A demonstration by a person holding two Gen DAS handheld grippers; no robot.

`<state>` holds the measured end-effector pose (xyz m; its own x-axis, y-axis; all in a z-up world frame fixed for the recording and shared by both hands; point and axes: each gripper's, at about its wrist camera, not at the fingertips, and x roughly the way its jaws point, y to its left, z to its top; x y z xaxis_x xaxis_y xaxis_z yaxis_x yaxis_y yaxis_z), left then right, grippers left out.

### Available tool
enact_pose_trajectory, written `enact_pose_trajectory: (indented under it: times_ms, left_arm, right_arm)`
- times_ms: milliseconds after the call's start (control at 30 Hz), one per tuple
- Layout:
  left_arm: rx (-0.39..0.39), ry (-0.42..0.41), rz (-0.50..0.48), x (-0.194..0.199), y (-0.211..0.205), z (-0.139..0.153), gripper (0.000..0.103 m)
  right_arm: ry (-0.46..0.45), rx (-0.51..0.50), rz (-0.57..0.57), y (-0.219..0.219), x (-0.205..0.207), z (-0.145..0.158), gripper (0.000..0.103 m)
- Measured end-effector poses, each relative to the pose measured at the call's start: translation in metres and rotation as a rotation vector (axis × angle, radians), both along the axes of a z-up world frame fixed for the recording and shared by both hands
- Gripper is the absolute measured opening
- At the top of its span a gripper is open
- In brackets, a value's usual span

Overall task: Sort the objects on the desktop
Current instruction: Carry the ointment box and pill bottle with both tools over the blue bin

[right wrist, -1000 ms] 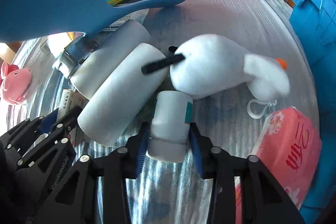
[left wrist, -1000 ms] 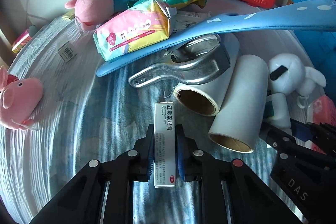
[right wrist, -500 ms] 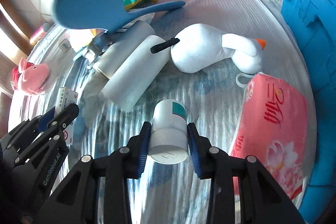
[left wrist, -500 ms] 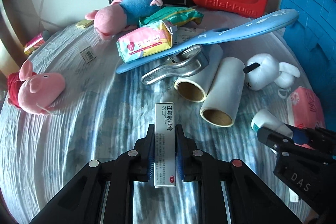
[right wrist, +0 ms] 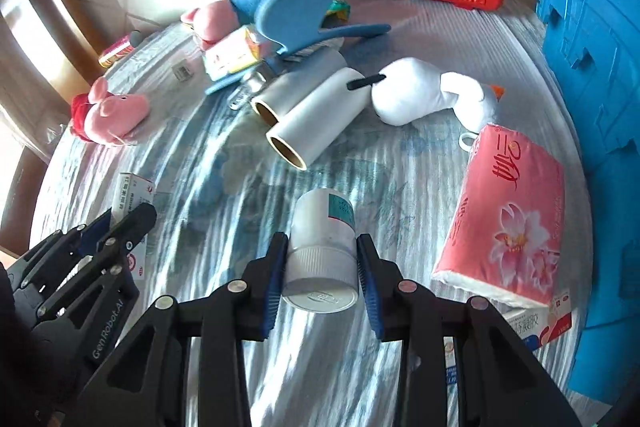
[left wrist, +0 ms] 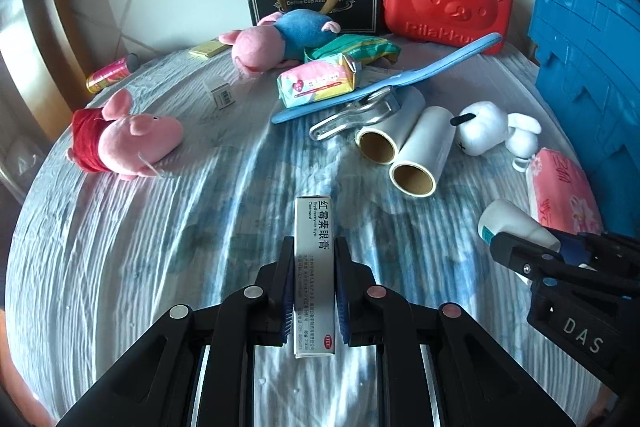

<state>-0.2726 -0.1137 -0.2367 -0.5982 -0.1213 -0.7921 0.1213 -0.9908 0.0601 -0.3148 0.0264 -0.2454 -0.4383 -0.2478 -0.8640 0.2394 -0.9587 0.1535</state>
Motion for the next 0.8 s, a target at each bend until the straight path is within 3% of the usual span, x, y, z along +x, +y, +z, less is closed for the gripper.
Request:
enact_pose_trajectory:
  times_ms: [433,800]
  left_arm:
    - [0.002,0.173,-0.066,0.054,-0.007,0.073,0.017]
    - [0.004,0.318,-0.129,0.077,0.035,0.147,0.017]
  right_arm:
    - [0.261,-0.014,-0.035,-0.015,0.069,0.105,0.034]
    - [0.459,-0.028,-0.092,0.017,0.111,0.19,0.034]
